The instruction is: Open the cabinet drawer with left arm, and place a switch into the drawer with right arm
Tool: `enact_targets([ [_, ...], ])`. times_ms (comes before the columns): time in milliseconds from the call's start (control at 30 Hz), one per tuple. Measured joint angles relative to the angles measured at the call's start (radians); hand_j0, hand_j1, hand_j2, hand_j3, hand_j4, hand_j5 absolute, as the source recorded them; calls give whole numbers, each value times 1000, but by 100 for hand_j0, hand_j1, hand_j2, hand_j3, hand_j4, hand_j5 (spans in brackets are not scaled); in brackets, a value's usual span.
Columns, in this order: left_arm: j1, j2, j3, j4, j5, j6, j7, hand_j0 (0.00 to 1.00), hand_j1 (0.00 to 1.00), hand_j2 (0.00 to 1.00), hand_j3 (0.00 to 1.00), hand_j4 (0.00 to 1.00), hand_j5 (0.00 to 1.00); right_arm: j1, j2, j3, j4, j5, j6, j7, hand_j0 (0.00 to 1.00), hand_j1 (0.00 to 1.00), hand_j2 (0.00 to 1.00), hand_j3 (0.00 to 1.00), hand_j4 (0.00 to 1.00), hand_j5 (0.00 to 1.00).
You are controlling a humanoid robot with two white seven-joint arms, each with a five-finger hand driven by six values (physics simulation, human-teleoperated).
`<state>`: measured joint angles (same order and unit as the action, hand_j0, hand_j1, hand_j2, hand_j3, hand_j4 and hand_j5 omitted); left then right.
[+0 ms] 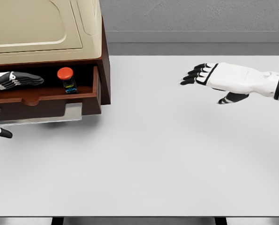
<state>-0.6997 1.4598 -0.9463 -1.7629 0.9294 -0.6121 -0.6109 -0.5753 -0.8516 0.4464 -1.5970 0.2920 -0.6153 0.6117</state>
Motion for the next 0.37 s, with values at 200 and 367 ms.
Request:
enact_targets([
  [200, -1, -35, -1, -1, -30, -1, 0, 100, 100, 100, 100, 100, 100, 32, -39, -103, 17, -11, 1, 0, 100, 100, 100, 100, 100, 100],
  [367, 0, -39, -3, -1, -34, -1, 0, 100, 100, 100, 100, 100, 100, 31, -41, -118, 27, -13, 1, 0, 100, 100, 100, 100, 100, 100],
])
